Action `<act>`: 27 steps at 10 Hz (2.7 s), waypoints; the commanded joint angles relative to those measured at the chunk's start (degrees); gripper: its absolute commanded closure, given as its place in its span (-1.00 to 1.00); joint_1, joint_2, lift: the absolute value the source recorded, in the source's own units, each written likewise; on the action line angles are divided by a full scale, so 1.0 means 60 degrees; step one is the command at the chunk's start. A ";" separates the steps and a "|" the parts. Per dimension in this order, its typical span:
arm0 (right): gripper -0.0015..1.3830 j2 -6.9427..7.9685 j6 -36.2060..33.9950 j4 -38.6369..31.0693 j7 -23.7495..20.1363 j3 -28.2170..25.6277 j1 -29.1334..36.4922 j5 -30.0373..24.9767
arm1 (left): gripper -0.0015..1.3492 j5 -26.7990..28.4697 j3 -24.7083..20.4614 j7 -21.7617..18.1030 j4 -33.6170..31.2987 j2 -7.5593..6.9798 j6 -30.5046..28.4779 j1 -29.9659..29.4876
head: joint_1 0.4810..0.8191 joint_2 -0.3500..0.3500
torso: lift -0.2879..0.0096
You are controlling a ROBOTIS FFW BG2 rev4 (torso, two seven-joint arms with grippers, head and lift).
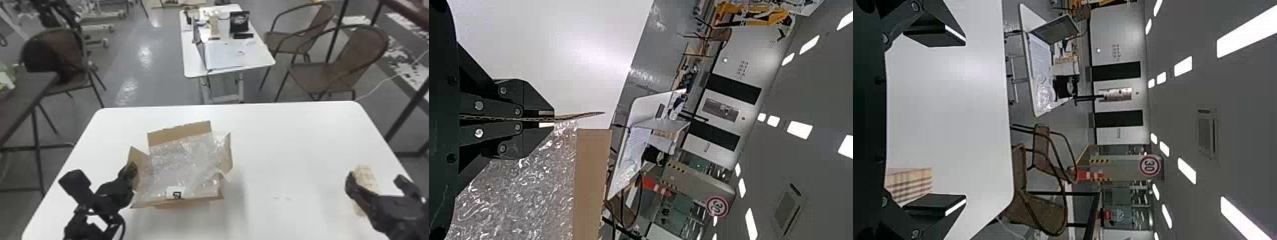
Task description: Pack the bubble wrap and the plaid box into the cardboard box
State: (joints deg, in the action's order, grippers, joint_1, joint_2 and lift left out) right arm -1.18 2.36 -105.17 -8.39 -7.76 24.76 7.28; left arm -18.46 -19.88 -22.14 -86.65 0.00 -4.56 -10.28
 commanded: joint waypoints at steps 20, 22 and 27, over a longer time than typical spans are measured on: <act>-0.72 -0.0184 0.0208 0.4800 -0.0345 -0.0889 -0.2486 -0.0423 | 0.77 0.0162 0.0340 -0.0001 -0.0309 0.0025 0.0013 -0.0044 | 0.27 -0.03 | 0.82; 0.08 -0.0243 0.0369 0.5137 -0.0359 -0.0889 -0.2677 -0.0247 | 0.77 0.0162 0.0340 -0.0015 -0.0309 0.0025 0.0013 -0.0073 | 0.27 -0.05 | 0.82; 0.52 -0.0184 0.0413 0.5224 -0.0403 -0.0845 -0.2677 0.0090 | 0.77 0.0162 0.0383 -0.0015 -0.0309 0.0025 0.0013 -0.0059 | 0.27 -0.05 | 0.82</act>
State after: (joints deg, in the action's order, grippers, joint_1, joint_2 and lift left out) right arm -2.36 4.80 -73.81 -10.81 -12.83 8.66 7.70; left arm -17.49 -17.61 -22.24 -88.50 0.00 -4.50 -10.63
